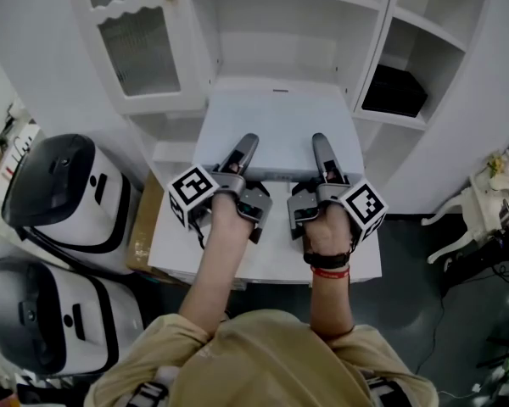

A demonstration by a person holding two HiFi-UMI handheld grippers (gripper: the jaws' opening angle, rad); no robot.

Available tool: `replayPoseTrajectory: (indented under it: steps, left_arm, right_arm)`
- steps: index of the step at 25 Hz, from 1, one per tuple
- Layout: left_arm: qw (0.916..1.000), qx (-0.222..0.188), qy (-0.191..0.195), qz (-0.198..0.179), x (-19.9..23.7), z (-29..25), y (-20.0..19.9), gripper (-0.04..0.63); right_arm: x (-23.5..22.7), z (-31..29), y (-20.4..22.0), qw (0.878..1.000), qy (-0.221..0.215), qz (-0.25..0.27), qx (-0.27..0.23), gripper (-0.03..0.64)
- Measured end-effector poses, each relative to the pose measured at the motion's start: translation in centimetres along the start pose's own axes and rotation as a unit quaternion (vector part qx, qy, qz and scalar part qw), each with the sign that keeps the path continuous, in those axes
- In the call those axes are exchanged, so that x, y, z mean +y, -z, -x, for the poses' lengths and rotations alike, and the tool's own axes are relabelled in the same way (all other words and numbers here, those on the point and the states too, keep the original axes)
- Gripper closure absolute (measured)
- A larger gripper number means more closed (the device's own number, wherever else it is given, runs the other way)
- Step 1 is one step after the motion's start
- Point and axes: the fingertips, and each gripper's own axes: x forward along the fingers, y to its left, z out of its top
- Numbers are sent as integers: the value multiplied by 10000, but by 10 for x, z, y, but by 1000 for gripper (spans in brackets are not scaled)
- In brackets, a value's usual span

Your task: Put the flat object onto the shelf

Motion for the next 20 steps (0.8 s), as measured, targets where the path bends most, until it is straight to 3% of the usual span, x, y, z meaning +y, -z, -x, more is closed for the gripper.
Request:
replayPoseTrajectory:
  steps: [6,20]
  left_arm:
    - [9997,13,121,-194,-10,-8,-4,279]
    - [9998,53,-115,-121,9,-51,-27,279]
  right_arm:
    - [9,-12,-7,9997,-248,22,-15,239]
    - [-22,-52,-16,9990,-44,-350,-266,239]
